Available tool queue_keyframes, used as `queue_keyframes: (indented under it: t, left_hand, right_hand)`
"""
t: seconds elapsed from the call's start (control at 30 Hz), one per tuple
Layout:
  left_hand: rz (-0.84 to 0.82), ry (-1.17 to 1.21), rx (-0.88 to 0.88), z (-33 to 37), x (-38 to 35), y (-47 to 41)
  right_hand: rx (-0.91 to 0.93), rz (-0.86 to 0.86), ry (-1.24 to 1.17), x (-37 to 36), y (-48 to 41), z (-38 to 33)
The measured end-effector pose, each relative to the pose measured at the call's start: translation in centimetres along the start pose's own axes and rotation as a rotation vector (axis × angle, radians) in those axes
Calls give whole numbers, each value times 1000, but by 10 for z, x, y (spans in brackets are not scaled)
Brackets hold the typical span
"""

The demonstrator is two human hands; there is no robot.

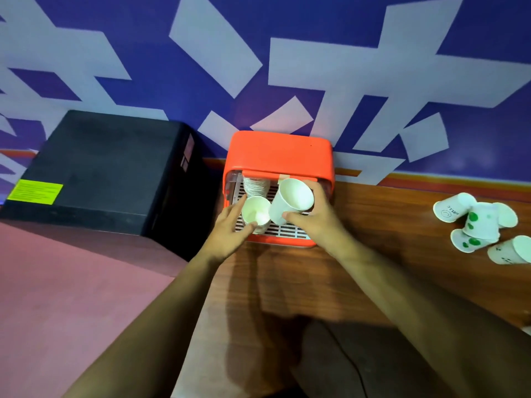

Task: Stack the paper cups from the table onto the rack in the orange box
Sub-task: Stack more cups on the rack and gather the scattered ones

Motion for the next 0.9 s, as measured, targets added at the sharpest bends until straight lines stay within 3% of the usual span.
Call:
queue_keyframes:
  t: [0.23,0.47,0.73,0.9]
  left_hand:
    - [62,412,144,4,10,8]
    - [53,433,206,9,15,8]
    - [28,518,219,14,8,5]
    - [49,460,190,2,5,-4]
  right_hand:
    - [188,-90,118,-48,6,-15]
    - [193,11,89,-56,6,-25]
    - [240,4,314,-71,3,-5]
    - [108,-131,356,-82,1,18]
Point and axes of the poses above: each hand's wrist, its own y-axis away from the middle knuckle, its own x-axis out of the back of the hand, z = x × y, the point moved 8 cm from there along -y, towards the middle knuckle, and after that the axes turned 12 degrees about z, right-handed, at the moved point
